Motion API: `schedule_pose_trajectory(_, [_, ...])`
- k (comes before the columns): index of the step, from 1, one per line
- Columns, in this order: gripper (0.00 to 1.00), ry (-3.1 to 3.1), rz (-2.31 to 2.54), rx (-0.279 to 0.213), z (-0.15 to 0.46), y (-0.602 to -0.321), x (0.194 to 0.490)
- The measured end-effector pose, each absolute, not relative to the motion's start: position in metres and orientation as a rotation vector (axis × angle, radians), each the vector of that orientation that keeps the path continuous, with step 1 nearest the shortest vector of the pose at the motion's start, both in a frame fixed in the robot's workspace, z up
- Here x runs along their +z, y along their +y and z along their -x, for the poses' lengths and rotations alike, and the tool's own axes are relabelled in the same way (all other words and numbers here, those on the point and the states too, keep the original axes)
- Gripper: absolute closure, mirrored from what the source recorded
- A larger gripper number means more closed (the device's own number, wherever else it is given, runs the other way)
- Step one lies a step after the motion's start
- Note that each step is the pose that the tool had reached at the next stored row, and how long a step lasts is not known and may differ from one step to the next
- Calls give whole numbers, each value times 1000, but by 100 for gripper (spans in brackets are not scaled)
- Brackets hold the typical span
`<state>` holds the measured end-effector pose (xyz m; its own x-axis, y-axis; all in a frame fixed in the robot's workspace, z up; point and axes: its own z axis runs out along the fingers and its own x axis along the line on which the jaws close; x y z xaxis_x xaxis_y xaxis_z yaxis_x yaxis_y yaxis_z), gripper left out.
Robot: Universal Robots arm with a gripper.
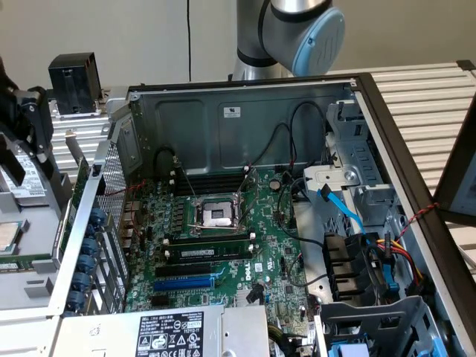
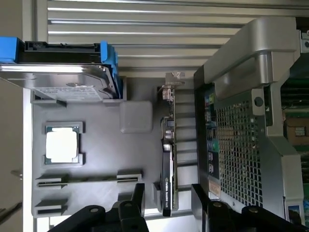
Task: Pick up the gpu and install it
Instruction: 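Reach for the gpu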
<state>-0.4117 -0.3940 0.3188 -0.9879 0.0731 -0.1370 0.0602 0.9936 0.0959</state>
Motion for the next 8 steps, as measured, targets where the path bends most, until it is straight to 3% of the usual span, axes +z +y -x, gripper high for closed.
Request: schedule_pose_trajectory(8, [49, 2975, -100, 154, 412, -396, 311])
